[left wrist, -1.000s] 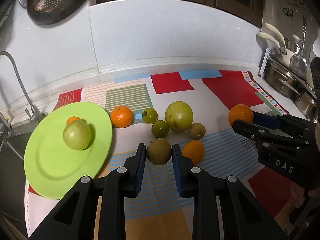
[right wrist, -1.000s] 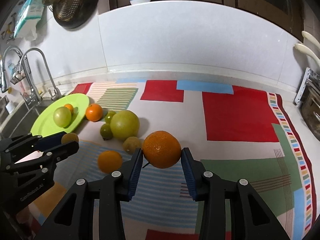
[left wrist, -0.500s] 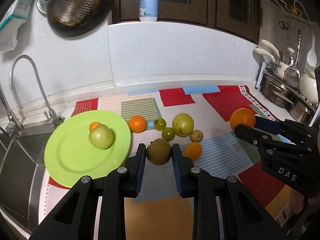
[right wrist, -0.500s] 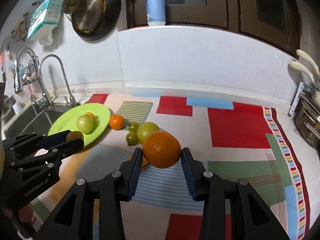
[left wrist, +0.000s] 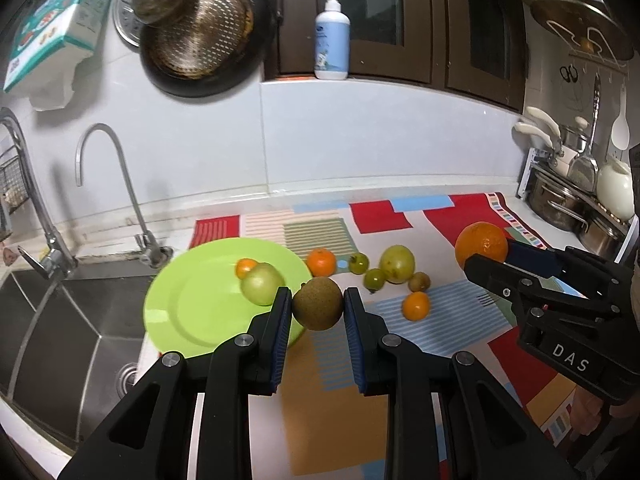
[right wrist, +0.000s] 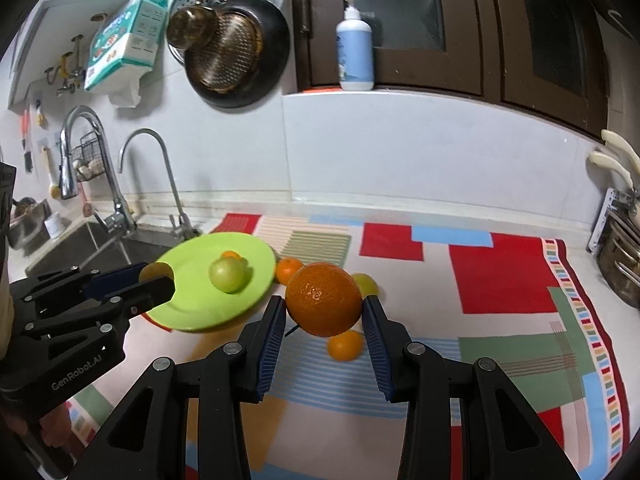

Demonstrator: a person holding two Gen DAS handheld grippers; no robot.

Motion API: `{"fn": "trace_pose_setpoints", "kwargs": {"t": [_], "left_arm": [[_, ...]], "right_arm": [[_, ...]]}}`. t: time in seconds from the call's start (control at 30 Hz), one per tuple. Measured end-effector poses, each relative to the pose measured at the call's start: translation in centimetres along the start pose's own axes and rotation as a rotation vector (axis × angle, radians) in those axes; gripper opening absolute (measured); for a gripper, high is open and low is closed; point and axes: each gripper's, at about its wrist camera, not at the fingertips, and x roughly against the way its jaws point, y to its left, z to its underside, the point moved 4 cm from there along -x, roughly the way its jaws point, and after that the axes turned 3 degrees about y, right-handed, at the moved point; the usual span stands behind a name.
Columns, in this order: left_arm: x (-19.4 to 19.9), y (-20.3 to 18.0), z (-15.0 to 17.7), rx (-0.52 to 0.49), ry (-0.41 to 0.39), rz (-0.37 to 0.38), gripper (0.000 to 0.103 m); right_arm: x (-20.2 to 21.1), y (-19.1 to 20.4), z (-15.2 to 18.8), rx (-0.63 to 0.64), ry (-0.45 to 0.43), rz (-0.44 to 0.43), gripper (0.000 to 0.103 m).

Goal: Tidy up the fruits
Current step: 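Carry the orange and the kiwi toward the light-green plate with both tools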

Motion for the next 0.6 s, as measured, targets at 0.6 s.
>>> {"fn": "trace_pose_setpoints", "kwargs": {"t": [0.6], "left_arm": [[1.1,6.6,-0.6,0.021,-0.044,-0.060,0.027]], "right_arm": [[-1.7,6.6,-2.4,0.042,-0.041,-0.066,0.041]]}}
